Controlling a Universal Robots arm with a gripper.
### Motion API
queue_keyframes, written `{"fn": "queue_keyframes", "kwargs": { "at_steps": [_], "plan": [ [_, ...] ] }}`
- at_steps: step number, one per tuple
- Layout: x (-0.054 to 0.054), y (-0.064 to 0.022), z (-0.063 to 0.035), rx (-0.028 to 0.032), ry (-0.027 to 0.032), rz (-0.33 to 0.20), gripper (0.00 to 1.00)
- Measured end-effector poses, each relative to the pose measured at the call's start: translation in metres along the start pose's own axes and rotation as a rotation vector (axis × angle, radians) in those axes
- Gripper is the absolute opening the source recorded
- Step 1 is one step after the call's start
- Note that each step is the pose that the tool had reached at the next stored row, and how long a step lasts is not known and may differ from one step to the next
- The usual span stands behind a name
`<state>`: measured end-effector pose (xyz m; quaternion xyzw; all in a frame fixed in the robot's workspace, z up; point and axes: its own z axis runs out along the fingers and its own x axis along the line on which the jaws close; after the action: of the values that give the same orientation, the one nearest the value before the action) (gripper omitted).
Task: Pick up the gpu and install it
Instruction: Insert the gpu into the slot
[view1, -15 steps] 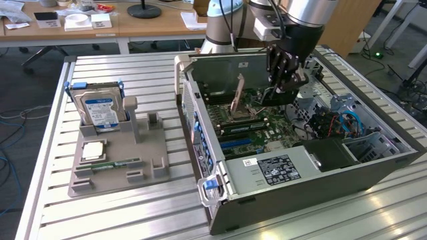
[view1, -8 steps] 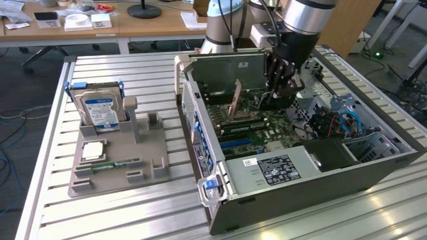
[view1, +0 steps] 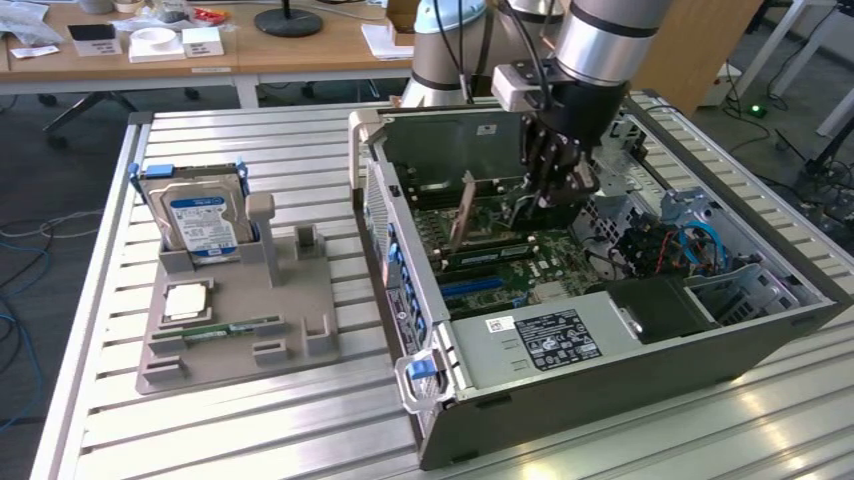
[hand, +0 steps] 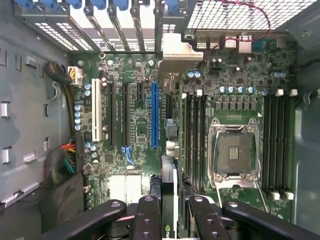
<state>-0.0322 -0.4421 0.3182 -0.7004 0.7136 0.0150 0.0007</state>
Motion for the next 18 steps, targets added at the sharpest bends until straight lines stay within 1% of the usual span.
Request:
{"fn": "queue_keyframes", "kwargs": {
  "at_steps": [6, 11, 18],
  "plan": [
    [0.003, 0.0042, 0.0098, 0.0002, -0.0001, -0.002, 0.26],
    [0.004, 0.0065, 0.0124, 0.0003, -0.0002, -0.002, 0.26],
    [0.005, 0.0104, 0.0225, 0.0006, 0.0000, -0.003, 0.26]
  ]
}}
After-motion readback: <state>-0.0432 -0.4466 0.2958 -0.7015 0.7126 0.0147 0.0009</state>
